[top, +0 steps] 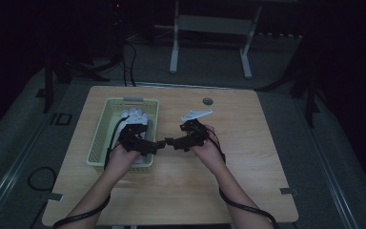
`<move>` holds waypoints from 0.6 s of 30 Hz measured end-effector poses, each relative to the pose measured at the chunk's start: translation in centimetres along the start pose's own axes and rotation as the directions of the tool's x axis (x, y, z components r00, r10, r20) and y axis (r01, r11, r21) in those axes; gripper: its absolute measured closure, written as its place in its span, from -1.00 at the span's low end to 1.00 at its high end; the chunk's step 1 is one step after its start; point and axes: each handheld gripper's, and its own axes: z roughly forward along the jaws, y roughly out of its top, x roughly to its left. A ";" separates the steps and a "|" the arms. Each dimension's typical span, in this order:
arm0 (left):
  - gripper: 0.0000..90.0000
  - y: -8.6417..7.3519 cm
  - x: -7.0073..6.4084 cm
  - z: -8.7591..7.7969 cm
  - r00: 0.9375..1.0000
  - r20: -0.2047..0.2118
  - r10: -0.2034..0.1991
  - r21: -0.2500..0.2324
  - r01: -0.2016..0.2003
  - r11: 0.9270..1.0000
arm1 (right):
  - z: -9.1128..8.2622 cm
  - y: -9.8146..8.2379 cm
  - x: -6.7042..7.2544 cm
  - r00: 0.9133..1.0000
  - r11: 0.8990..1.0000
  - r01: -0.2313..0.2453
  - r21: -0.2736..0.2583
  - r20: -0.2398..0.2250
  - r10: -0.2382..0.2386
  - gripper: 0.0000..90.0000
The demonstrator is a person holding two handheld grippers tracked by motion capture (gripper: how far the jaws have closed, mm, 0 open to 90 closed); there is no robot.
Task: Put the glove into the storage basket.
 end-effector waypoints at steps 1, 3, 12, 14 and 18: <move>-0.98 0.1 -0.8 0.4 1.000 0.016 0.017 -0.001 -0.017 1.000 | -0.4 -0.4 -0.2 1.000 1.000 -0.003 0.001 0.003 0.003 -0.68; -0.98 0.2 -1.7 0.8 0.999 0.035 0.035 -0.006 -0.034 0.999 | -1.0 -0.9 -0.6 1.000 1.000 0.002 0.000 0.011 -0.002 -0.68; -0.98 0.0 -5.2 3.0 0.987 0.139 0.084 0.004 -0.086 0.996 | -3.1 -4.2 -2.2 0.999 1.000 -0.018 0.011 0.032 0.018 -0.68; -0.98 -0.2 -5.8 3.4 0.982 0.165 0.090 0.006 -0.092 0.996 | -3.4 -4.9 -2.5 0.999 1.000 -0.021 0.013 0.035 0.020 -0.68; -0.98 -0.6 -6.8 4.1 0.974 0.200 0.109 0.007 -0.112 0.994 | -4.2 -6.3 -3.3 0.999 1.000 -0.029 0.000 0.046 0.029 -0.68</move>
